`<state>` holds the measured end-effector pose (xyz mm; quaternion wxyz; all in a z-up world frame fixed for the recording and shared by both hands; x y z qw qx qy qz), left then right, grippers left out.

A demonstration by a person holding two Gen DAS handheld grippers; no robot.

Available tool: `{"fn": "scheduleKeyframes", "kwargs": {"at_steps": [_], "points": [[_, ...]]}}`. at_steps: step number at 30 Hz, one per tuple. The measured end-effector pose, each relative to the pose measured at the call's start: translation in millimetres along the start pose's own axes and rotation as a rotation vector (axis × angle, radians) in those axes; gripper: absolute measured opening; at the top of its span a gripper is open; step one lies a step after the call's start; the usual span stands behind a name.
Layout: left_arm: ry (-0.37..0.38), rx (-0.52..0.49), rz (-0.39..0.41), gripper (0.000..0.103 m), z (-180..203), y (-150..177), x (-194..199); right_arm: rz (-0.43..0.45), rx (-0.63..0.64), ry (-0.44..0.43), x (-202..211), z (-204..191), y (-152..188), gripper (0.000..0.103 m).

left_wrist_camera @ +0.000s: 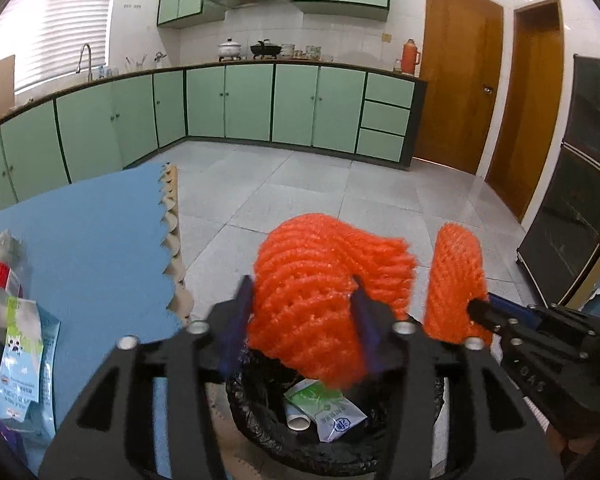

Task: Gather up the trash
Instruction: 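Carry both orange foam nets over the bin and open both grippers, then move both tools back over the remaining trash on the table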

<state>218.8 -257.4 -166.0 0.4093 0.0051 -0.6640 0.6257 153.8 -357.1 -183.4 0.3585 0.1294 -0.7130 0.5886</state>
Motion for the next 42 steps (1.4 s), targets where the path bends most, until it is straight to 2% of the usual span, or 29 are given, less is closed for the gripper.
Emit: {"fn": "scheduleKeyframes", "kwargs": {"at_steps": [2, 5, 11, 15, 18, 20, 22, 29, 35, 42], "points": [[0.012, 0.007, -0.001, 0.058, 2, 0, 0, 0.002, -0.011, 0.007, -1, 5, 0, 0.029], [0.027, 0.02, 0.001, 0.067, 4, -3, 2, 0.004, -0.045, 0.01, -2, 12, -4, 0.037], [0.038, 0.046, 0.028, 0.071, 0, -10, 20, 0.021, -0.061, 0.018, 7, 16, -8, 0.045], [0.015, 0.052, 0.065, 0.075, -7, -18, 43, 0.049, -0.05, 0.007, 19, 7, -17, 0.054], [-0.015, 0.053, 0.095, 0.078, -18, -21, 66, 0.089, -0.025, 0.007, 35, -8, -23, 0.07], [-0.045, 0.052, 0.114, 0.08, -29, -22, 82, 0.12, -0.012, 0.013, 44, -17, -29, 0.087], [-0.077, 0.05, 0.129, 0.083, -41, -21, 99, 0.154, 0.004, 0.016, 53, -29, -34, 0.092], [-0.224, 0.052, 0.153, 0.086, -99, -5, 157, 0.208, 0.055, -0.055, 77, -87, -38, 0.097], [-0.357, 0.103, 0.141, 0.087, -162, 22, 206, 0.22, 0.095, -0.124, 88, -142, -29, 0.097], [-0.445, 0.171, 0.099, 0.087, -210, 59, 243, 0.24, 0.126, -0.206, 100, -198, -15, 0.097]]}}
Point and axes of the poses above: each gripper's, at about its wrist camera, not at the fingertips, and x roughly against the way its jaws point, z to its right, y to its underside, the point moved 9 cm from there along -x, roughly the way its jaws point, and after that the axes turned 5 degrees about y, right-handed, at the moved point
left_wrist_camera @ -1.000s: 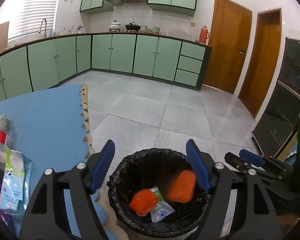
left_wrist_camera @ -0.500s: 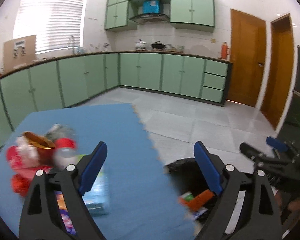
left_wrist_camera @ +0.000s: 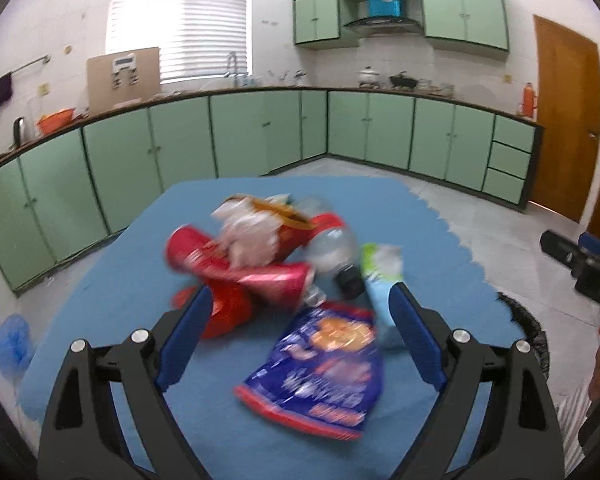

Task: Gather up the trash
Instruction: 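Move both tools back over the remaining trash on the table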

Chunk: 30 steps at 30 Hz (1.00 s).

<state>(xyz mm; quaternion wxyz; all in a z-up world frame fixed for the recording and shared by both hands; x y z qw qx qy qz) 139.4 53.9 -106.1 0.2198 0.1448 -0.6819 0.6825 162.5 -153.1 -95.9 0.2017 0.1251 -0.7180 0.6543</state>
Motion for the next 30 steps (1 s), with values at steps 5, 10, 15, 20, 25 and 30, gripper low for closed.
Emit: {"fn": "scheduleKeyframes", "kwargs": {"at_steps": [5, 10, 15, 20, 25, 30], "points": [[-0.014, 0.019, -0.02, 0.087, -15, 13, 2, 0.016, 0.022, -0.037, 3, -30, 4, 0.097], [-0.005, 0.039, -0.04, 0.087, -24, 24, -1, 0.026, 0.045, -0.064, 5, -49, 6, 0.096], [0.024, 0.065, -0.07, 0.085, -29, 37, 0, 0.027, 0.052, -0.066, 6, -55, 7, 0.096], [0.041, 0.073, -0.099, 0.077, -28, 47, -7, 0.023, 0.064, -0.069, 5, -61, 10, 0.095], [0.064, 0.078, -0.121, 0.071, -23, 52, -12, 0.017, 0.078, -0.078, 5, -68, 12, 0.095], [0.089, 0.08, -0.155, 0.057, -17, 59, -19, 0.013, 0.084, -0.08, 5, -65, 12, 0.094]]}}
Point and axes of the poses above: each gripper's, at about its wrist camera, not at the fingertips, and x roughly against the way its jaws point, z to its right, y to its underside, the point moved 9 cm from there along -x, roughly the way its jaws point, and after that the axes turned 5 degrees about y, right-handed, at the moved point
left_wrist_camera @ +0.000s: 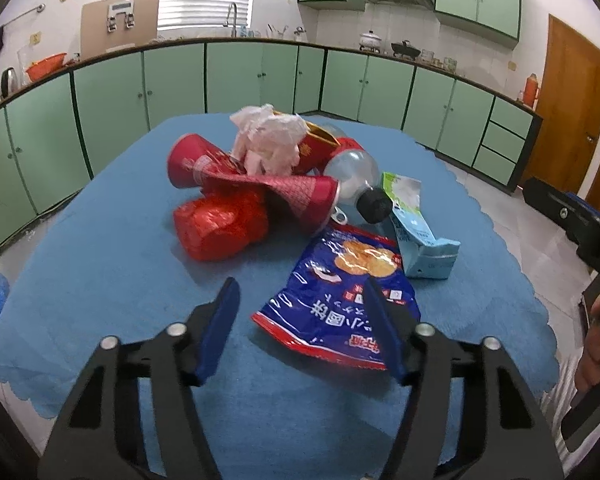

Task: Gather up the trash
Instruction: 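Move both tools back over the remaining trash on the table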

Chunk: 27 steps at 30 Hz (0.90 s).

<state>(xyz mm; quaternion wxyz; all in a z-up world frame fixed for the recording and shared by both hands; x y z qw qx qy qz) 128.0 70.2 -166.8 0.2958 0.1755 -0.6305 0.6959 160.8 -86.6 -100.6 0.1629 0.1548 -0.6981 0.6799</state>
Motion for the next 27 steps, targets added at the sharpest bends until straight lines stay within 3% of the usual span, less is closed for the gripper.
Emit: {"fn": "scheduleKeyframes", "kwargs": {"at_steps": [4, 9, 12, 15, 17, 19, 20, 21, 27], "points": [[0.016, 0.005, -0.026, 0.043, 2, 3, -6, -0.006, -0.002, 0.0, -2, 2, 0, 0.094], [0.027, 0.004, -0.042, 0.011, 5, 4, -9, -0.015, 0.001, 0.0, -4, 3, 3, 0.094], [0.027, -0.001, -0.034, 0.003, 7, 2, -8, -0.021, 0.003, -0.001, -5, 3, 5, 0.094], [0.033, 0.0, -0.027, 0.002, 8, 0, -5, -0.022, 0.008, -0.002, -6, 2, 6, 0.094], [0.026, 0.003, -0.028, 0.006, 7, 0, -4, -0.021, 0.013, -0.002, -5, 2, 6, 0.094], [0.009, 0.006, -0.024, 0.035, 3, 0, -3, -0.02, 0.018, -0.005, -5, 1, 6, 0.094], [0.001, 0.016, -0.013, 0.061, 0, -1, -2, -0.02, 0.02, -0.006, -5, 0, 6, 0.094], [-0.001, 0.023, -0.008, 0.067, -2, -1, -1, -0.021, 0.022, -0.007, -5, 0, 7, 0.094], [0.012, 0.022, -0.058, 0.067, -4, 0, -17, -0.028, 0.025, -0.007, -7, 1, 8, 0.094]]}}
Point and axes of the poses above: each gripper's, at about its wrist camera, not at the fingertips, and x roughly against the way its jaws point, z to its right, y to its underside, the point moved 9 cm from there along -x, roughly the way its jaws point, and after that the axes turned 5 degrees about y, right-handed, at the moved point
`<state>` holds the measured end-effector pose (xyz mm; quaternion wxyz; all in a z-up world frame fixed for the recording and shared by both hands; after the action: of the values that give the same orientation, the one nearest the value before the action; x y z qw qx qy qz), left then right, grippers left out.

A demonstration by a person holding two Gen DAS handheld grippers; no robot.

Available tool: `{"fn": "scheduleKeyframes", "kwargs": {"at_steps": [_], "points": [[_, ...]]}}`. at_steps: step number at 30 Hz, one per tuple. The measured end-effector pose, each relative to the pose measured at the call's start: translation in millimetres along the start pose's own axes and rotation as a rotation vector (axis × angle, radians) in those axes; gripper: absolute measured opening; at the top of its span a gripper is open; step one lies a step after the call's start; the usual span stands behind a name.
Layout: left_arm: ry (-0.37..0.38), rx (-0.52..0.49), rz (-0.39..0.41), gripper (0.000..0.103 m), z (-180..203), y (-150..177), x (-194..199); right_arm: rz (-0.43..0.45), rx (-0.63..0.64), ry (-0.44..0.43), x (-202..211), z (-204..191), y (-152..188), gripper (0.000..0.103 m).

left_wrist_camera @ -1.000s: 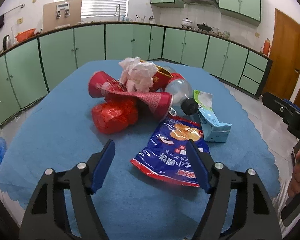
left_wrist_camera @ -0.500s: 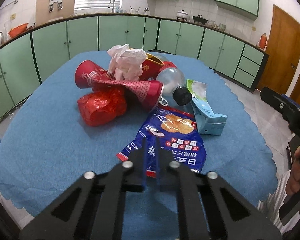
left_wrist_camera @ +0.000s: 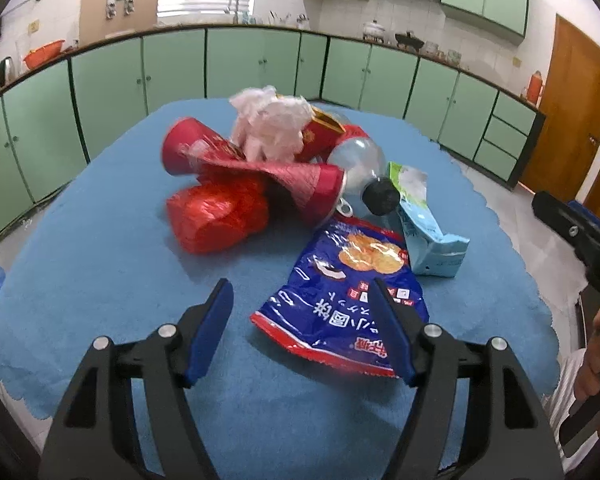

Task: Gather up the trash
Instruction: 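Move both tools back over the remaining trash on the table, then grasp the blue snack bag with the left gripper while the right gripper grasps the milk carton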

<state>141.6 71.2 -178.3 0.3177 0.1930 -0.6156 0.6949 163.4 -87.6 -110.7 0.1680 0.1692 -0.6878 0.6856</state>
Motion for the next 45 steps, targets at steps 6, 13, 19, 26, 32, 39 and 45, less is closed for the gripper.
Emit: {"fn": "scheduleKeyframes", "kwargs": {"at_steps": [6, 13, 19, 26, 32, 39, 45], "points": [[0.003, 0.003, -0.089, 0.046, 5, 11, -23, 0.0, -0.002, 0.009, -1, 5, -1, 0.094], [-0.045, -0.02, -0.066, 0.006, 9, 4, -19, -0.007, -0.008, 0.008, -4, 7, 0, 0.094], [-0.031, -0.02, -0.04, 0.001, 14, -5, -11, -0.008, -0.01, 0.007, -4, 7, 0, 0.094], [0.033, -0.006, -0.084, 0.015, 15, 2, -17, -0.016, -0.012, 0.008, -6, 9, 3, 0.094], [0.053, -0.016, -0.103, 0.053, 22, 7, -26, -0.015, -0.01, 0.011, -6, 10, 3, 0.094], [0.002, -0.086, -0.111, 0.007, 35, 8, -35, -0.016, -0.01, 0.009, -6, 11, 3, 0.093], [-0.022, -0.086, -0.055, 0.002, 38, 0, -22, -0.027, -0.009, 0.002, -7, 11, 6, 0.093]]}}
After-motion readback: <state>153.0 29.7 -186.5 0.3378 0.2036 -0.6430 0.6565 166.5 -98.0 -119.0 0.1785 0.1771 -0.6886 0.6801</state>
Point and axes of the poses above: each gripper's, at about its wrist camera, not at the fingertips, and x roughly against the way its jaws point, z to its right, y to its underside, the point moved 9 cm from there along -x, roughly the way its jaws point, and after that the axes turned 5 degrees about y, right-handed, at the moved point
